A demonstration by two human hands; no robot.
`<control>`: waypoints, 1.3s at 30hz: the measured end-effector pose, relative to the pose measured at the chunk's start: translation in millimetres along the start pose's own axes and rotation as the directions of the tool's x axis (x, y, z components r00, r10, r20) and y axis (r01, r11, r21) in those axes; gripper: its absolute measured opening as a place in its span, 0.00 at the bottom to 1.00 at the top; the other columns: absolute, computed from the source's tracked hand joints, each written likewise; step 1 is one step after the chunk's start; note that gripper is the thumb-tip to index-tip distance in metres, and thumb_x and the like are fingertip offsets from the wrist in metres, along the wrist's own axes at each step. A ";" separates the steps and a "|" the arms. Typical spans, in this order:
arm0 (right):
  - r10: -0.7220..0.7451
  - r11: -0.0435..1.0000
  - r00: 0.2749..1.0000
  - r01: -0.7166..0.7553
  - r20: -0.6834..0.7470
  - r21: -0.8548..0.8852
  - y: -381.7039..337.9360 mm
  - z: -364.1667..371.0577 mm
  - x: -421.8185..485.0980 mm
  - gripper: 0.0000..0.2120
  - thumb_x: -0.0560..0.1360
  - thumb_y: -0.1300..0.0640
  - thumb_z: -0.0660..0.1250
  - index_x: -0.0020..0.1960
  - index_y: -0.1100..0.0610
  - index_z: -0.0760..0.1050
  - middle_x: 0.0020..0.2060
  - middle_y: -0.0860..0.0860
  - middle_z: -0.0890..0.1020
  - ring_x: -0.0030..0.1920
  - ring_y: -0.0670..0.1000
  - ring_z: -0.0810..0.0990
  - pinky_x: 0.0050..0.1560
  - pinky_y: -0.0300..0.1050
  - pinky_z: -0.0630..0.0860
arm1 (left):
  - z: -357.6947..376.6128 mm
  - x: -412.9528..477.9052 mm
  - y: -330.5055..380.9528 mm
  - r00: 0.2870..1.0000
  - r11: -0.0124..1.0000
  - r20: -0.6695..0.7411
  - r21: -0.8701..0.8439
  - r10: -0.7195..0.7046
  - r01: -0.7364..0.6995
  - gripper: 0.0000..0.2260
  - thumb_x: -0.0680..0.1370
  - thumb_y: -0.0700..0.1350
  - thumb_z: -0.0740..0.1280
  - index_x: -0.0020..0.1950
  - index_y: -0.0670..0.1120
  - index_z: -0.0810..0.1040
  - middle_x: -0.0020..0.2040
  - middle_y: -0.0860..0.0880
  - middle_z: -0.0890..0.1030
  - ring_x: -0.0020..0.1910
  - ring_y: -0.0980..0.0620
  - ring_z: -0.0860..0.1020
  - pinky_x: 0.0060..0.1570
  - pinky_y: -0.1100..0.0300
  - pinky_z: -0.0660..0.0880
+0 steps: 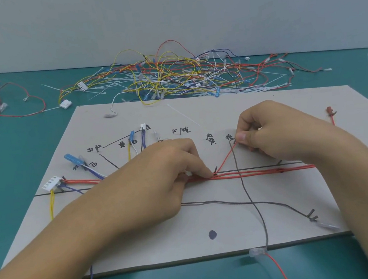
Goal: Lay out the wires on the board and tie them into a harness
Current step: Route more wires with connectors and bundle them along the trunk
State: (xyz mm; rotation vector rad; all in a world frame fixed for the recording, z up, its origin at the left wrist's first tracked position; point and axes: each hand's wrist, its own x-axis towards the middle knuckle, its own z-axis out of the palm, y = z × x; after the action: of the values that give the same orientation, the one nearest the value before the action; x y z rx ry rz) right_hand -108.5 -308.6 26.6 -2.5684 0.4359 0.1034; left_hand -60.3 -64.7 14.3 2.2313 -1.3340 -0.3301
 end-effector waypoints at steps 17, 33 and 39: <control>0.002 0.999 1.000 -0.003 0.017 0.037 -1.2 1.2 -1.2 0.11 0.80 0.57 0.67 0.38 0.52 0.77 0.31 0.46 0.77 0.31 0.46 0.71 0.36 0.40 0.66 | 2.2 -2.0 -7.2 0.999 0.999 -0.008 -0.007 0.035 -0.035 0.25 0.75 0.30 0.64 0.59 0.55 0.86 0.49 0.60 0.77 0.49 0.61 0.76 0.47 0.73 0.66; 0.043 0.993 0.999 -0.044 0.008 0.110 -0.3 4.1 3.0 0.11 0.79 0.58 0.67 0.37 0.53 0.78 0.20 0.38 0.74 0.28 0.46 0.70 0.32 0.39 0.66 | 3.0 -3.4 -16.5 0.995 0.992 -0.015 0.084 0.097 -0.096 0.23 0.74 0.38 0.64 0.63 0.59 0.83 0.51 0.63 0.75 0.50 0.62 0.72 0.50 0.67 0.69; 0.085 0.981 0.996 -0.086 0.012 0.173 -1.6 4.4 3.3 0.13 0.78 0.60 0.67 0.34 0.52 0.79 0.19 0.42 0.73 0.27 0.51 0.71 0.29 0.43 0.73 | 6.0 -3.8 -19.2 0.992 0.989 -0.050 0.101 0.113 -0.108 0.23 0.72 0.40 0.64 0.63 0.60 0.83 0.51 0.64 0.74 0.50 0.62 0.73 0.50 0.65 0.71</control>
State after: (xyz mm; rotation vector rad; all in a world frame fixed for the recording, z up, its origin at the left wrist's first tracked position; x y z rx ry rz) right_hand -104.8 -306.0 23.1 -2.3786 0.5299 0.0971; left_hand -50.5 -55.9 -1.3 2.2176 -1.4658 -0.1651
